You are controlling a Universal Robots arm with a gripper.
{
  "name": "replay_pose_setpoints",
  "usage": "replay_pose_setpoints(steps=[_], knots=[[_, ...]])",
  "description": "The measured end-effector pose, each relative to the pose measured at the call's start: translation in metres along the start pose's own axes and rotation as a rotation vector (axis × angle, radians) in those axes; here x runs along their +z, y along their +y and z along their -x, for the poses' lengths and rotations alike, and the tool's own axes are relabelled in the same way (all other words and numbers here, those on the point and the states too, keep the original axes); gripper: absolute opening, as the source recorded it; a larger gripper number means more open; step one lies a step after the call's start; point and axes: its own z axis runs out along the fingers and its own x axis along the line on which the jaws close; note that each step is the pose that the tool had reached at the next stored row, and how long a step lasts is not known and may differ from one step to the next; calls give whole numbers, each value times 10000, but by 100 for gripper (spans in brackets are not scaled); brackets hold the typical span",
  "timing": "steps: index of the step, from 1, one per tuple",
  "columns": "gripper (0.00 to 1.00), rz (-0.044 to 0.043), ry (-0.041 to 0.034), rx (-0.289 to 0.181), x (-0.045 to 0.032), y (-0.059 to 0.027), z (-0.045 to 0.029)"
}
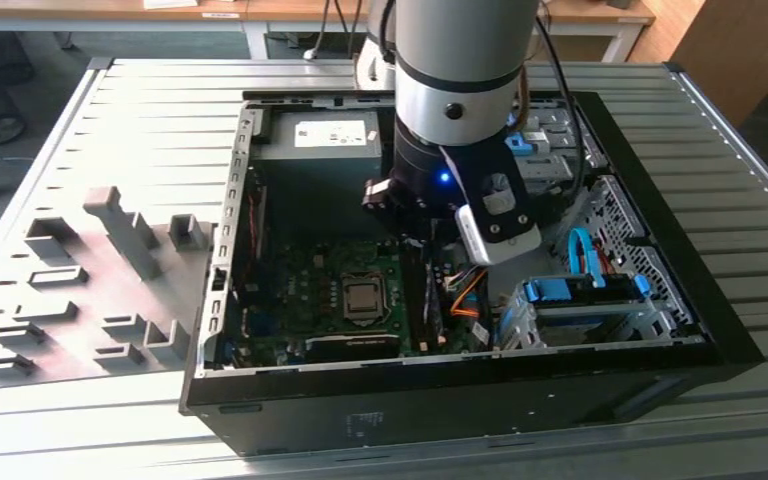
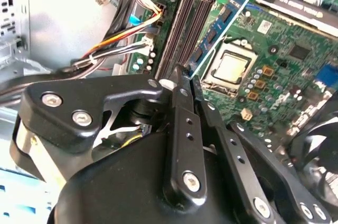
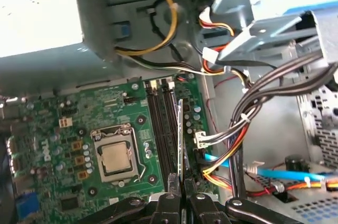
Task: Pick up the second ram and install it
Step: 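Insert the second ram into the second slot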
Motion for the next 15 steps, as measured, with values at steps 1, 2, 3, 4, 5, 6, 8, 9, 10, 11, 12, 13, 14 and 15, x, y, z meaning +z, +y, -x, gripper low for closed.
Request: replay_pose_setpoints(steps=[1, 2, 3, 4, 5, 6, 8, 9, 10, 11, 12, 13, 14, 15], knots=[[14, -8, -8, 146, 1, 0, 0], [14, -16, -16, 288, 1, 0, 0], [14, -24, -24, 434, 2, 0, 0], [14, -31, -33, 576, 3, 0, 0], [14, -39, -41, 720, 4, 0, 0], [14, -48, -49, 870, 5, 0, 0], [14, -64, -65, 1142, 6, 0, 0], [14, -70, -72, 1275, 7, 0, 0], [14, -78, -80, 1410, 7, 0, 0], [14, -85, -87, 1543, 8, 0, 0], [14, -93, -95, 1687, 9, 0, 0], [14, -101, -103, 1820, 9, -1, 0], [14, -108, -111, 1953, 9, -1, 0], [14, -116, -118, 2084, 10, 0, -1]])
